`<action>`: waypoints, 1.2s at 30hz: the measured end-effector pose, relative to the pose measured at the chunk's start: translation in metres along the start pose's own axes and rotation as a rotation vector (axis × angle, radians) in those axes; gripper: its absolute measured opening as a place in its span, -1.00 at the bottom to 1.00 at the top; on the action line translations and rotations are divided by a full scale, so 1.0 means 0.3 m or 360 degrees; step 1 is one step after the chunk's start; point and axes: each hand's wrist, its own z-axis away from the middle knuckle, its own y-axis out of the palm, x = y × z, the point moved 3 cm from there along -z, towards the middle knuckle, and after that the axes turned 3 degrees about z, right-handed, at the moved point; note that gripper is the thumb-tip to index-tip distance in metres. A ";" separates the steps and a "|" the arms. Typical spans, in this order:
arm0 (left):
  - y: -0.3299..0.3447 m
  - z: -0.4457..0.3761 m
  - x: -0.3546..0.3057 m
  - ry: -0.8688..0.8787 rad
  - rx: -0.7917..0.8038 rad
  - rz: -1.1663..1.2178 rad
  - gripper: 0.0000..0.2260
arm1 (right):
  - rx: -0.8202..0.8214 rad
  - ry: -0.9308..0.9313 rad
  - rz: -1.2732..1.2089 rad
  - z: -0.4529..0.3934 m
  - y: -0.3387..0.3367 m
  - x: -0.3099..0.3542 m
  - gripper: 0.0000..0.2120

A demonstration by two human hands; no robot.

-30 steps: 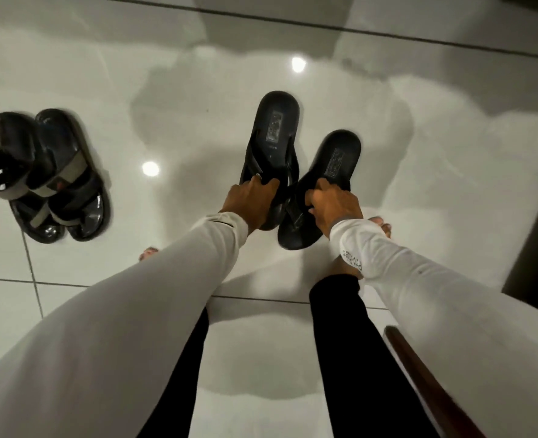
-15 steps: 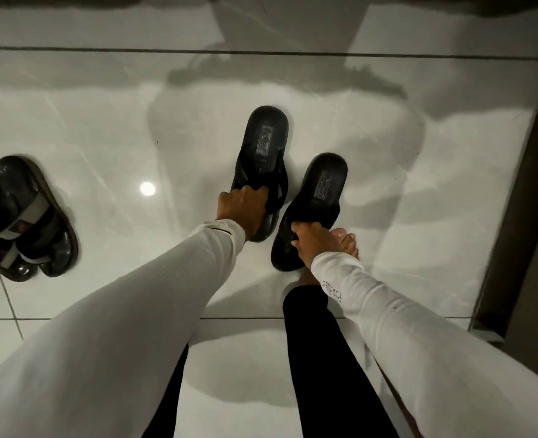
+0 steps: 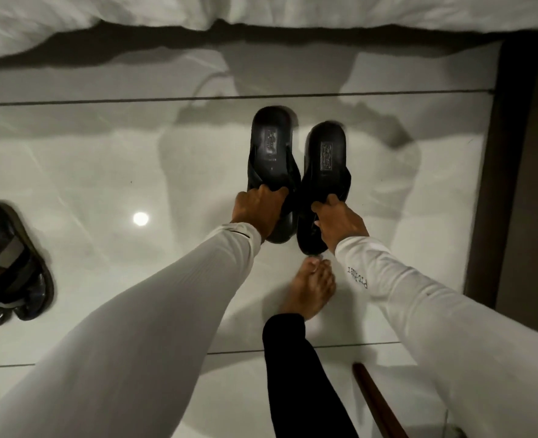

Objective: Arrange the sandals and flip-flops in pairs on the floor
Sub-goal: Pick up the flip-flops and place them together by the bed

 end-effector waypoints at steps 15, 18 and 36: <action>0.020 -0.106 -0.205 0.0044 -0.0029 -0.0044 -0.68 | 0.0023 0.0065 0.0092 -0.031 -0.078 -0.226 -0.74; 0.016 -0.106 -0.199 0.0060 -0.0024 -0.0055 -0.67 | -0.0010 0.0074 0.0113 -0.034 -0.098 -0.220 -0.73; 0.066 0.422 0.272 0.0012 -0.0511 -0.0086 -0.29 | -0.0350 -0.0032 0.0544 0.183 -0.050 0.275 -0.13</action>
